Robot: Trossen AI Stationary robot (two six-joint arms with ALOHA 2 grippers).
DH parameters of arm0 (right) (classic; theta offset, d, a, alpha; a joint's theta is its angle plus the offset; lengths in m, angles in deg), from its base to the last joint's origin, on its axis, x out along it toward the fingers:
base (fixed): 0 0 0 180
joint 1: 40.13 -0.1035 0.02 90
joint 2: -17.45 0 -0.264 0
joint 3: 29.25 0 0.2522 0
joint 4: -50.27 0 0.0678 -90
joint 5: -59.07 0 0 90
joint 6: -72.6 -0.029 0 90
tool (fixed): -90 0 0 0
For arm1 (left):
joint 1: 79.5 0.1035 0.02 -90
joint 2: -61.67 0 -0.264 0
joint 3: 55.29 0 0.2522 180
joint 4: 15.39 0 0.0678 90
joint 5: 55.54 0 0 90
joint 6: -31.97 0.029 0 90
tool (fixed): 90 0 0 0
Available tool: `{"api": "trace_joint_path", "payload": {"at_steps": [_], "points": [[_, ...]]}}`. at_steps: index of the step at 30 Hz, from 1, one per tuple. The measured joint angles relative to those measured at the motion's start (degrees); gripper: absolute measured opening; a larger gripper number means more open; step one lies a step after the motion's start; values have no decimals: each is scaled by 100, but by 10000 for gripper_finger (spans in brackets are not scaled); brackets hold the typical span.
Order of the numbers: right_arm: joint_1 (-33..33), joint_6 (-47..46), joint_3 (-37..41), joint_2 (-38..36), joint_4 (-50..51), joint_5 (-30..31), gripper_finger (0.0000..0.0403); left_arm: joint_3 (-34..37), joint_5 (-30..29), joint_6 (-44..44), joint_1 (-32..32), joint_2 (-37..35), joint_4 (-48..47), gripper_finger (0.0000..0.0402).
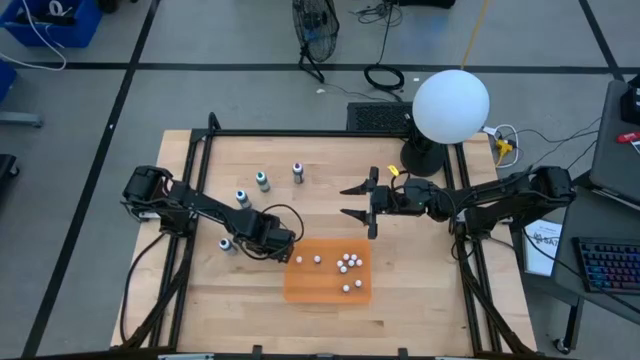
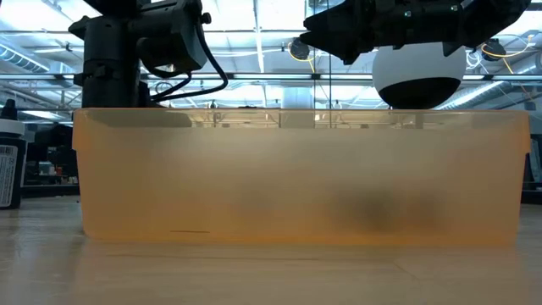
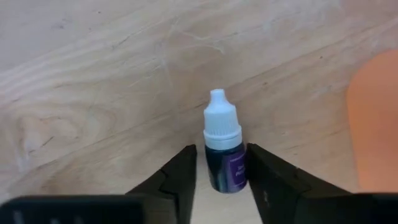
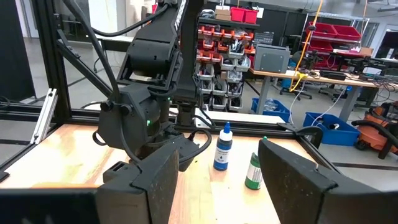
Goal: Pick & Place food coloring
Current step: Put the small purple food coloring bottle into the orange bin
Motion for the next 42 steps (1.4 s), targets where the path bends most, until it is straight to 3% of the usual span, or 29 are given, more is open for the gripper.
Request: {"api": "trace_joint_path", "payload": {"at_steps": [7,11,16,20,24,29,33,38,42], "points": [[0,0,0,0,-3,2,208,-2,-7,236,-2,-1,6,55],[2,1,0,0,-3,2,208,-33,82,819,-2,-4,-68,50],[1,13,0,0,-22,15,208,-567,49,1420,-8,-105,-1330,50],[2,4,-2,-2,75,17,208,-1369,-355,1944,-5,-101,-2895,50],[1,4,-2,-2,364,17,208,-2189,-1004,2836,-19,-93,-3407,50],[-44,-21,-2,0,606,7,208,-3117,-1897,4392,-94,-100,-3215,50],[-141,-20,-2,8,649,2,208,-3464,-2408,5280,-92,-100,-2549,50],[-274,-22,-4,137,585,2,208,-3499,-2192,6002,81,-32,-1646,50],[-274,-121,-2,227,572,-2,208,-3499,-1901,6223,287,87,-1480,50]]}}
